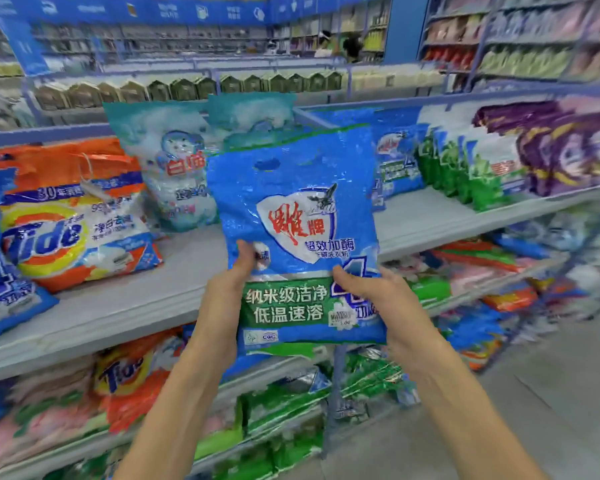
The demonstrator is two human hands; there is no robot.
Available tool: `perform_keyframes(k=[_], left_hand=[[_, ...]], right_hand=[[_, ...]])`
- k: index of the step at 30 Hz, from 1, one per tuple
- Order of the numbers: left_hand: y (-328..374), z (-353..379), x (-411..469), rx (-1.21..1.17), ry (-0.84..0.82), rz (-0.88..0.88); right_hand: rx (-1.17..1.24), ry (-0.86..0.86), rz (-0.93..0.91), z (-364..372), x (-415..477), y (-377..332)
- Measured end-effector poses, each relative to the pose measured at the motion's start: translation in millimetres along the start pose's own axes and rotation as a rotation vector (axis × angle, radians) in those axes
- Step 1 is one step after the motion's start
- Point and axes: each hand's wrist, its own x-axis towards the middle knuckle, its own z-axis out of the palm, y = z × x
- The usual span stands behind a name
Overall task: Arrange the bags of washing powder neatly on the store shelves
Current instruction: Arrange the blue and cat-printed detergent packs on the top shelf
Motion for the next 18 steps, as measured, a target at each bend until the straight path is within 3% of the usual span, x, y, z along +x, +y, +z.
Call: perform_keyframes(k=[10,12,18], left_hand=[[-50.3,133.8,-18.2,0.174,-0.213,-0.047],[-56.0,154.9,-16.2,0.246,-0.206,-0.033],[-78.9,202.3,14.7,0.111,-0.077,0.063]], right_hand=[[0.057,0.125,0.018,-152.5,-30.9,-14.8],[0.072,0.136,0.007,-170.2,-31.3,-22.1],[0.04,0.158,-0.007,-211.6,-6.5,-36.8]])
